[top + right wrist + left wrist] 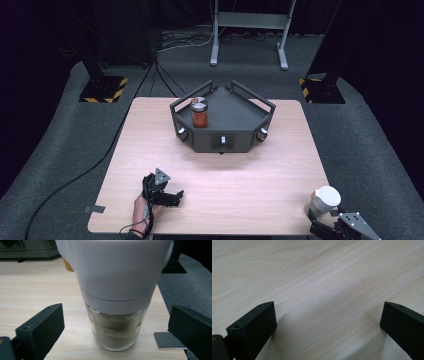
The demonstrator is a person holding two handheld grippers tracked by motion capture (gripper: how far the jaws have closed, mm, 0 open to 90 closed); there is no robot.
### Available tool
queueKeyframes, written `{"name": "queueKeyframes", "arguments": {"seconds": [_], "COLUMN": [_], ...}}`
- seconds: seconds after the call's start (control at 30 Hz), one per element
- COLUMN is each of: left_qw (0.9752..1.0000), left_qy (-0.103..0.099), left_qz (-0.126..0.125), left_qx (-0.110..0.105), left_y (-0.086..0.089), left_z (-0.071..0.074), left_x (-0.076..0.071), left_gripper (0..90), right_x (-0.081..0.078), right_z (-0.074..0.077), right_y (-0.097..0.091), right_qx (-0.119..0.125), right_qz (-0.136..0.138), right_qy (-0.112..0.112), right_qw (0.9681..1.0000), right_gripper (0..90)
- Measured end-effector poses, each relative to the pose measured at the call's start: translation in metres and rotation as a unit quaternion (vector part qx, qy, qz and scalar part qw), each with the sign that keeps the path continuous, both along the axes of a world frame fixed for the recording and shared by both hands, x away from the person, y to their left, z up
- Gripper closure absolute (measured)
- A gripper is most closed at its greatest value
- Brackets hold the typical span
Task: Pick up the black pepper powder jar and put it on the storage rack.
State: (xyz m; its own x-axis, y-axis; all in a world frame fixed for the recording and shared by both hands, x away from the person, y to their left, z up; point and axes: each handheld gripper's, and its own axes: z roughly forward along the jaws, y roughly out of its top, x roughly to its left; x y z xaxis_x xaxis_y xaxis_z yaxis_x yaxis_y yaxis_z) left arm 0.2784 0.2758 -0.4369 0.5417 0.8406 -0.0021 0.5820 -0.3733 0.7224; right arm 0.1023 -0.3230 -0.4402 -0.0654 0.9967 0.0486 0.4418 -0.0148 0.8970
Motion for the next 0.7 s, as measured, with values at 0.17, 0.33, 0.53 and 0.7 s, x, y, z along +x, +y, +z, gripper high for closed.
{"name": "queueKeyframes", "arguments": {"seconds": [0.17,0.33,0.53,0.7], "left_qw": [1.0000,1.0000,1.0000,1.0000], "left_qy": [0.000,0.001,0.001,0.001], "left_qz": [0.000,0.000,0.000,0.001], "left_qx": [0.000,0.000,0.000,0.000], "left_y": [0.000,0.000,0.000,0.000], "left_z": [0.000,0.000,0.000,0.000], "left_x": [0.000,0.000,0.000,0.000], "left_gripper": [0.2,0.2,0.2,0.2], "right_x": [0.007,0.012,0.020,0.026], "right_z": [-0.006,-0.010,-0.013,-0.019], "right_y": [-0.002,-0.002,-0.005,-0.007], "right_qx": [0.003,0.000,-0.002,0.003], "right_qz": [0.007,0.009,0.014,0.014], "right_qy": [-0.004,-0.014,-0.022,-0.010], "right_qw": [1.0000,0.9999,0.9997,0.9998], "right_gripper": [0.0,0.0,3.4,18.1]}}
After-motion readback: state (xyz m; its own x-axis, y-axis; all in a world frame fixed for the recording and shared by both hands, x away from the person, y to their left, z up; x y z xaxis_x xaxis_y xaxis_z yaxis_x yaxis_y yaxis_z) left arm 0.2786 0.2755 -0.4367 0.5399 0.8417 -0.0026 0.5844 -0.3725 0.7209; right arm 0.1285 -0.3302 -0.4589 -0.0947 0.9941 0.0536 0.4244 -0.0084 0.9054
